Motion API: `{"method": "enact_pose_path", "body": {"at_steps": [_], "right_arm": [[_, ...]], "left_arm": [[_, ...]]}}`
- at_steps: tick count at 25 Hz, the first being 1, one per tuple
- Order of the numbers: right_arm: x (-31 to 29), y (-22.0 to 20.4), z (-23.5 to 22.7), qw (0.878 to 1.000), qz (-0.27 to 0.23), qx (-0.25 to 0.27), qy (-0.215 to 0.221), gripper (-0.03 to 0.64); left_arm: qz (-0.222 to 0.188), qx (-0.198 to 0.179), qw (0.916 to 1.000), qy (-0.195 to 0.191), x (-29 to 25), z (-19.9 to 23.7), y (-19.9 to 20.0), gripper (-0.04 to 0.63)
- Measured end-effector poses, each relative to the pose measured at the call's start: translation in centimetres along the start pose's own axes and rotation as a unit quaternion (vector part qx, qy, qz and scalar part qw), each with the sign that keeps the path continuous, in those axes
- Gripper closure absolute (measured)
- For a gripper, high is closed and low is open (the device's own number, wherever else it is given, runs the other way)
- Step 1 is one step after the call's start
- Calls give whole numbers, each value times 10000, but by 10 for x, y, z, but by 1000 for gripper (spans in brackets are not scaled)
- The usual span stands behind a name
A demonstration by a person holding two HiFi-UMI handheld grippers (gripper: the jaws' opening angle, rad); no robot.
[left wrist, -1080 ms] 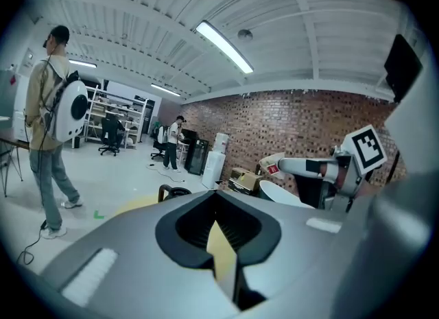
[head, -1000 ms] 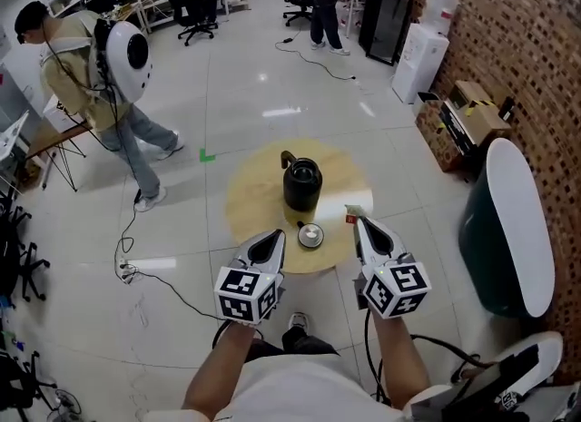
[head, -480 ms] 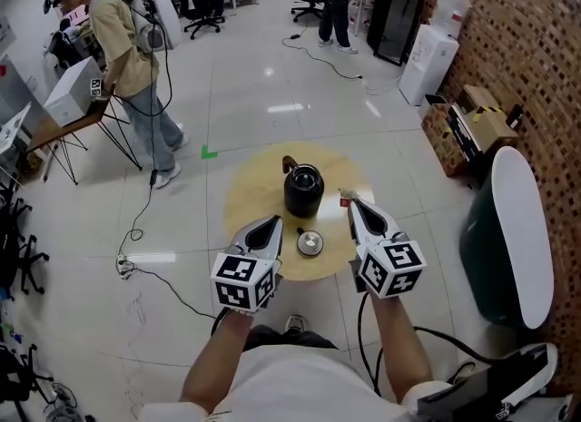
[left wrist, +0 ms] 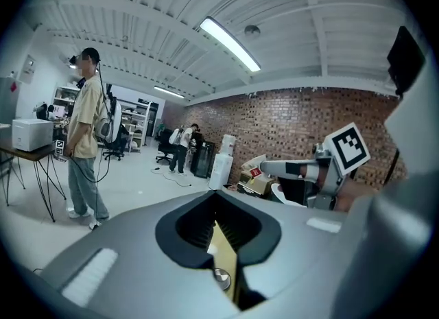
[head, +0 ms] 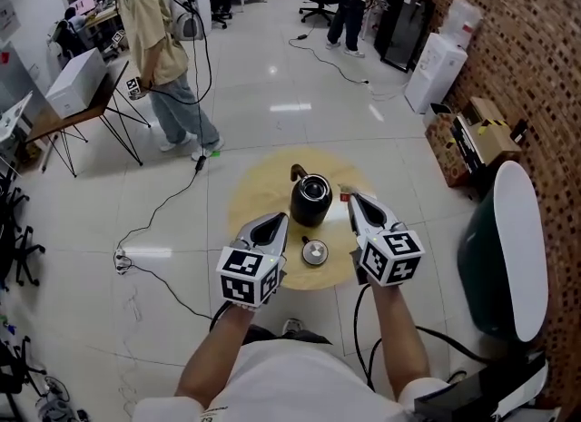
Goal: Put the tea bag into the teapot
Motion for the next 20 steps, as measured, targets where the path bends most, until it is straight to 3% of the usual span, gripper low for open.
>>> {"method": "enact_pose_path", "body": {"at_steps": [10,20], "right_arm": [[-44,27,0,9979,531,369,-48,614],[-100,-16,-18,9813,1572,1112,27,614]], "left_arm": [[189,132,9997,-111,-10,19,28,583],[441,469,9978,-153,-23,24,-4,583]]}}
Point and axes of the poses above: the fingertips, and each gripper's own axes: x backward along the fingers, z to its left, y out of its top, the point moved 1 cm from there along x, backward along the fingers, and after that the axes turned 4 degrees about -x, right-handed, at the moved point
